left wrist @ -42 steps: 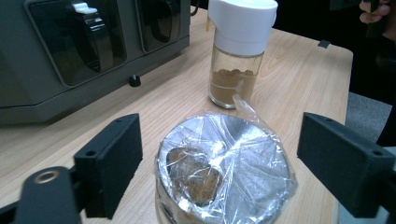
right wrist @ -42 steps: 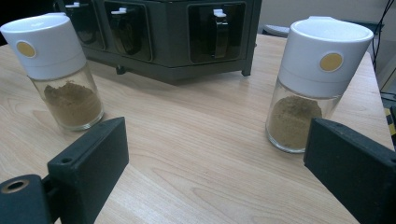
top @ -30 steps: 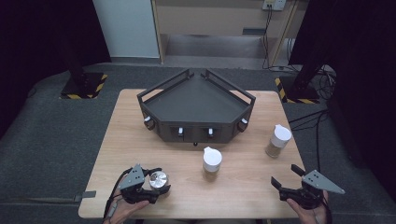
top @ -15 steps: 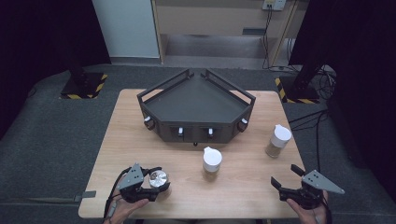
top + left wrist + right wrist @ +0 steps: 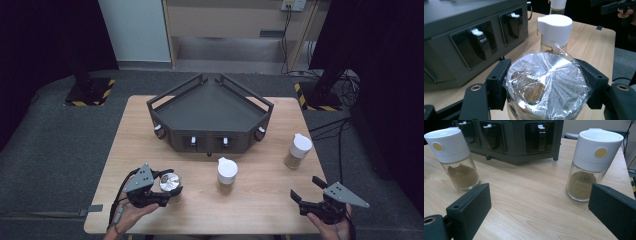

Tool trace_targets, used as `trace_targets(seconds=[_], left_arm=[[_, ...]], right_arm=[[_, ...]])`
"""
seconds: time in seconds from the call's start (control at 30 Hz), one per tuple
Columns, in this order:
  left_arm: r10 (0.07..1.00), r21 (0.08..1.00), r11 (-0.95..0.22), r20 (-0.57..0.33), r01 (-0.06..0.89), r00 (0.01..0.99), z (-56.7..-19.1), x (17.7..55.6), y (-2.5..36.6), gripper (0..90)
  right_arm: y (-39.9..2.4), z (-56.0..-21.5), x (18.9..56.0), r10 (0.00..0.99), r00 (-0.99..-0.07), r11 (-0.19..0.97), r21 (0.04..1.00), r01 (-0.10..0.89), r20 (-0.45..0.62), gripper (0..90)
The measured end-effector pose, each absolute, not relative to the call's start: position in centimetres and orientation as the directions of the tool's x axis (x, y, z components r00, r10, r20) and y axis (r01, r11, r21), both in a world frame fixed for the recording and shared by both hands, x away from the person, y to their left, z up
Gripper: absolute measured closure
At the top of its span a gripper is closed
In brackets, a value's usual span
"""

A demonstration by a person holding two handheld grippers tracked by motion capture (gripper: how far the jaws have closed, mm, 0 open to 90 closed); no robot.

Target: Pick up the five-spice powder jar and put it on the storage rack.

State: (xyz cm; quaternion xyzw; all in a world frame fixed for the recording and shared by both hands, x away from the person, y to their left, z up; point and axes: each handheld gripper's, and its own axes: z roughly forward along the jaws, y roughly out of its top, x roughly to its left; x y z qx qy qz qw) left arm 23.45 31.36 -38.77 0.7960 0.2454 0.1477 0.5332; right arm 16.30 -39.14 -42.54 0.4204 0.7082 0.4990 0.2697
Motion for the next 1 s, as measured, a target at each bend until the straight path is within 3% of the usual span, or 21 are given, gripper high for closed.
trace_targets(seconds=[1.0], left_arm=[[0.6, 0.922, -0.295, -0.025, 0.25, 0.8, -30.6, 29.3, 30.1, 33.4]], right_arm=[[-39.3, -42.6, 16.4, 0.855, -0.516, 0.146, 0.934, 0.326, 0.046, 1.7]])
